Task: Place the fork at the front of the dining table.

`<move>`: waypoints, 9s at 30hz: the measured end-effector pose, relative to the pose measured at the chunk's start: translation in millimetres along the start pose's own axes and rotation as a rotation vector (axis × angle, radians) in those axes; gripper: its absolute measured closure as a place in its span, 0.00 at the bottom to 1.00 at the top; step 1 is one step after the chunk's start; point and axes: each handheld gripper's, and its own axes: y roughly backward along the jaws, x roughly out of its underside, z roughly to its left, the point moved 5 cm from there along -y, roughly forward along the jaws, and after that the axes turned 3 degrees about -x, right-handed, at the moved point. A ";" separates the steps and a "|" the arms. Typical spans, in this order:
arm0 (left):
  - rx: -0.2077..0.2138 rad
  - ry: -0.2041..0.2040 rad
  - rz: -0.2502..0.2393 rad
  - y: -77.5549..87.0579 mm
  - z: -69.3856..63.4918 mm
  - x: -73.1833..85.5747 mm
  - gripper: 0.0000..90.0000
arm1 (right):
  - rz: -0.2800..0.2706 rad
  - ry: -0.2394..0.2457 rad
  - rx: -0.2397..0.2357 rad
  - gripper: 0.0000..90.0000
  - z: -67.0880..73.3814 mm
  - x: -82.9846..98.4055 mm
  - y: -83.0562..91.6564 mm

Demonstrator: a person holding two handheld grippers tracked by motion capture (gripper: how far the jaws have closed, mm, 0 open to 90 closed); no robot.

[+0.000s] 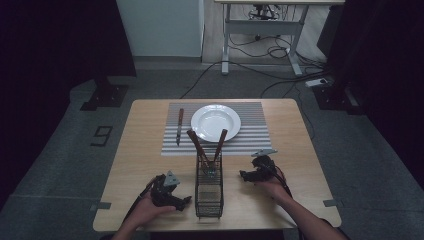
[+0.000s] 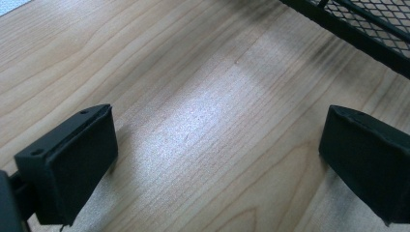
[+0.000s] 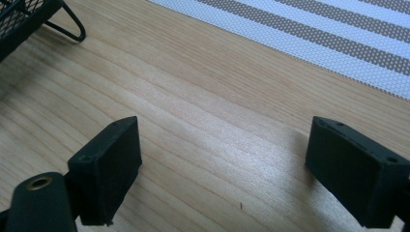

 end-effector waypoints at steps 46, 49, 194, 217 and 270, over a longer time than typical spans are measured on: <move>0.006 -0.007 0.001 0.1 0.4 0.2 0.00 | -0.269 -0.026 -0.130 0.20 -10.5 -27.5 61.7; 0.006 -0.007 0.001 0.1 0.4 0.2 0.00 | -0.287 -0.022 -0.131 0.21 -11.6 -31.2 67.3; 0.006 -0.009 0.002 0.1 0.5 0.2 0.00 | -0.677 0.083 -0.408 0.86 40.0 -156.0 180.1; 0.006 -0.009 0.002 0.2 0.5 0.2 0.00 | -0.606 -0.003 -0.295 0.86 -3.9 -148.3 149.1; 0.006 -0.007 0.001 0.0 0.5 0.2 0.00 | -0.469 -0.052 -0.061 0.85 -62.5 -134.6 80.0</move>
